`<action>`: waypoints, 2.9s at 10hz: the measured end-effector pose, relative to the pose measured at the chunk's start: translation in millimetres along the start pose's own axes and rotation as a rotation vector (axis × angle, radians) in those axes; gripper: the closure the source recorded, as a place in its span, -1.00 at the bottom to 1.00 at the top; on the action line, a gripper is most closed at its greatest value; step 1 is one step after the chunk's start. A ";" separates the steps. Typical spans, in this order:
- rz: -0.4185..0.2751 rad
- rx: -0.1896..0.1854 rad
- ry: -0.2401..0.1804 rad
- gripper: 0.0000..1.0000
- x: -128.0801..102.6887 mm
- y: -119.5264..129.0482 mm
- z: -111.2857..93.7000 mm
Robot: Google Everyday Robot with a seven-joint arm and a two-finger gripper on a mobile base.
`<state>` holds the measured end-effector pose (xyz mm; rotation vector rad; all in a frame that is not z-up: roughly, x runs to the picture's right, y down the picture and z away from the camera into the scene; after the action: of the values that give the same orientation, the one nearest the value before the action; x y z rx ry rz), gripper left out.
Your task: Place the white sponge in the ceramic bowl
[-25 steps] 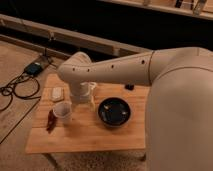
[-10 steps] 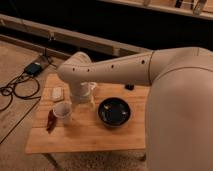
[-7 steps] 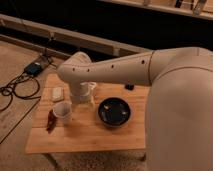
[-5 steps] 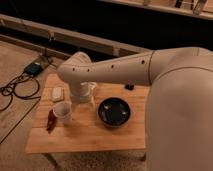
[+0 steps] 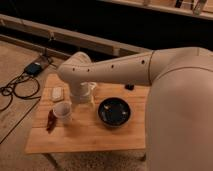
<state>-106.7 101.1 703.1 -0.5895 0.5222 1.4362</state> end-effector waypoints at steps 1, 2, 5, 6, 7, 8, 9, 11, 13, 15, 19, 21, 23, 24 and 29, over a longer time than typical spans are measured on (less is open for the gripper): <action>0.000 0.000 0.000 -0.30 0.0 0.0 0.0; 0.000 0.000 0.000 -0.30 0.0 0.0 0.0; -0.006 0.003 -0.004 -0.30 -0.8 1.1 0.1; -0.026 0.004 -0.022 -0.30 -3.2 12.4 0.0; -0.041 0.000 -0.043 -0.30 -5.0 25.5 -2.0; -0.060 -0.004 -0.070 -0.30 -7.3 43.8 -5.4; -0.081 -0.010 -0.101 -0.30 -9.5 63.3 -11.2; -0.128 -0.026 -0.135 -0.30 -5.5 91.1 -23.0; -0.197 -0.057 -0.152 -0.30 7.6 118.8 -30.8; -0.268 -0.074 -0.160 -0.30 18.8 146.7 -30.6; -0.372 -0.054 -0.124 -0.30 39.4 192.4 -3.2; -0.399 -0.045 -0.103 -0.30 40.8 211.3 16.8; -0.411 -0.060 -0.093 -0.30 31.4 229.0 35.4; -0.413 -0.069 -0.086 -0.30 25.0 234.5 44.1; -0.415 -0.103 -0.067 -0.30 -10.3 247.8 74.2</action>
<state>-355.9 152.4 750.7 -0.6850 0.2536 1.0870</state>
